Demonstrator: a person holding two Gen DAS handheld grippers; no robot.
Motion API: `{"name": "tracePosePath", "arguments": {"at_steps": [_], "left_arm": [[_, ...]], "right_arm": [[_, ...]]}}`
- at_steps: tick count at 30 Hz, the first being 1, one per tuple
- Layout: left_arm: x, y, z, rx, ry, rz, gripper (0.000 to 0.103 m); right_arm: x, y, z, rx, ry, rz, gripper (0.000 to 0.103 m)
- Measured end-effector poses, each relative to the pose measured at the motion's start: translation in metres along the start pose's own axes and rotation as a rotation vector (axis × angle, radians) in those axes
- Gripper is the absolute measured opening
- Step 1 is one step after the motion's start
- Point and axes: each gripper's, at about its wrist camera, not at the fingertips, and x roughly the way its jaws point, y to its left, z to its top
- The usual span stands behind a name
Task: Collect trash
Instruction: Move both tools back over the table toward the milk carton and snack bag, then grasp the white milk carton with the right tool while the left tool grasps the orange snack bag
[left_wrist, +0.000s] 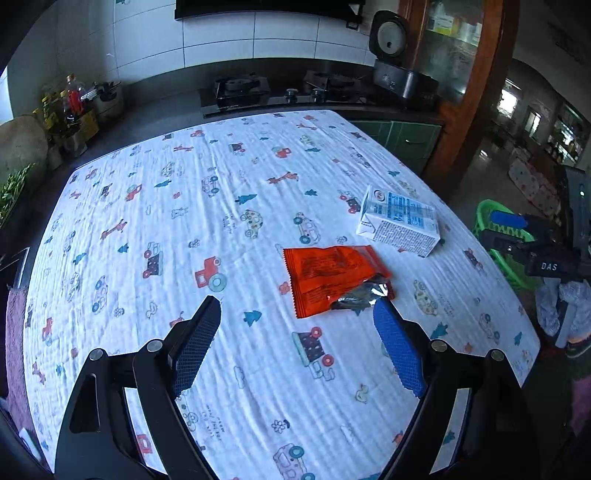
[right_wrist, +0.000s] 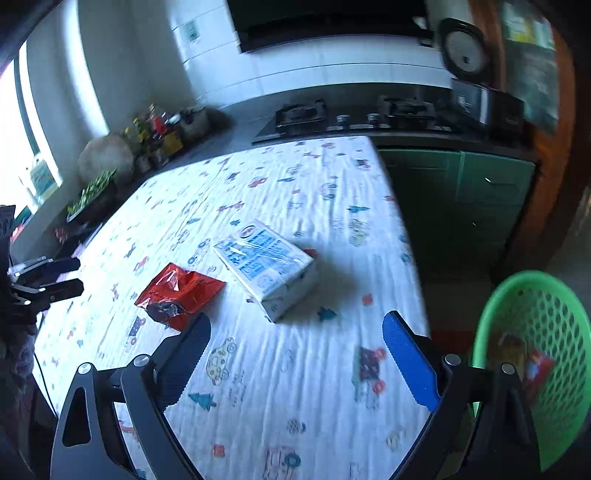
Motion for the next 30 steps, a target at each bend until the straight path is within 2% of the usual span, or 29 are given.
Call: {"name": "tracePosePath", "arguments": {"at_steps": [12,20,26,30], "left_arm": [[0.018,0.001,-0.011,0.030,0.038,-0.005,0.084],[0.038,-0.001,-0.011,0.043,0.070,-0.012,0.084],[0.054,-0.007,-0.010,0.065,0.092,-0.020,0.082],[0.064,-0.009,-0.007,0.069,0.097,-0.030,0.080]], "right_arm": [[0.092,0.029,0.041,-0.295,0.139,0.039,0.091],[0.133,0.037,0.050,-0.384,0.202,0.048,0.091],[0.151,0.040,0.049,-0.391,0.235,0.054,0.091],[0.150,0.042,0.044,-0.396,0.236,0.051,0.078]]}}
